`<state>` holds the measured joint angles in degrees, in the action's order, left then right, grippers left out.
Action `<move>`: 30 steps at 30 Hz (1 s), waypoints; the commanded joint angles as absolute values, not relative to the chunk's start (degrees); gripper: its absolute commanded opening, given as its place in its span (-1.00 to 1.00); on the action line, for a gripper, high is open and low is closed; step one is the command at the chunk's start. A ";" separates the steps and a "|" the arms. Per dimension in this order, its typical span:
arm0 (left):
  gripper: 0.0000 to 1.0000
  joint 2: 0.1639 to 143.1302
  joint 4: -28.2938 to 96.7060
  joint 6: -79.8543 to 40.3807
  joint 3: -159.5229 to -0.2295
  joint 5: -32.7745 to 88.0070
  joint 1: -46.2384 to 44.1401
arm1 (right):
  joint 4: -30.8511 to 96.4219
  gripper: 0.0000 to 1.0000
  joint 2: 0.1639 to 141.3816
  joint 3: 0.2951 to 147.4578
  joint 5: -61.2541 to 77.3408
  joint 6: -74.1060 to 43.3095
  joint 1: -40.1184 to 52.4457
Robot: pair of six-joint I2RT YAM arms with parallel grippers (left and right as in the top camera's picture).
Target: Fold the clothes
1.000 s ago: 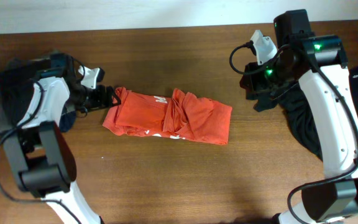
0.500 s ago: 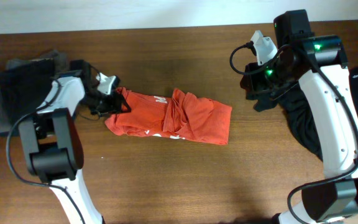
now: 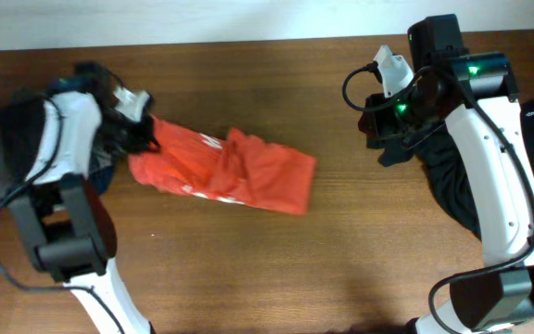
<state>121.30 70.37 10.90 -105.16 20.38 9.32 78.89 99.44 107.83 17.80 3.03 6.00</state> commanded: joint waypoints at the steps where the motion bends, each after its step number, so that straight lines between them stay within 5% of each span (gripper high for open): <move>1: -0.88 116.31 73.54 9.69 -113.12 12.14 11.29 | 78.87 -0.49 98.24 108.20 17.28 3.14 6.37; 11: -0.88 116.36 79.61 8.43 -117.14 14.06 -0.30 | 78.87 -0.49 98.24 108.16 17.28 3.14 6.37; 18: -0.86 117.10 75.09 6.44 -108.05 -4.05 -13.63 | 79.68 -0.49 98.24 108.16 17.28 3.16 6.37; 30: -0.85 117.14 70.28 2.13 -102.04 -3.90 -15.57 | 80.16 -0.49 98.24 108.16 17.28 4.21 6.37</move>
<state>116.92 70.74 3.62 -102.63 -6.39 -15.22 80.16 99.44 107.79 17.80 3.62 6.00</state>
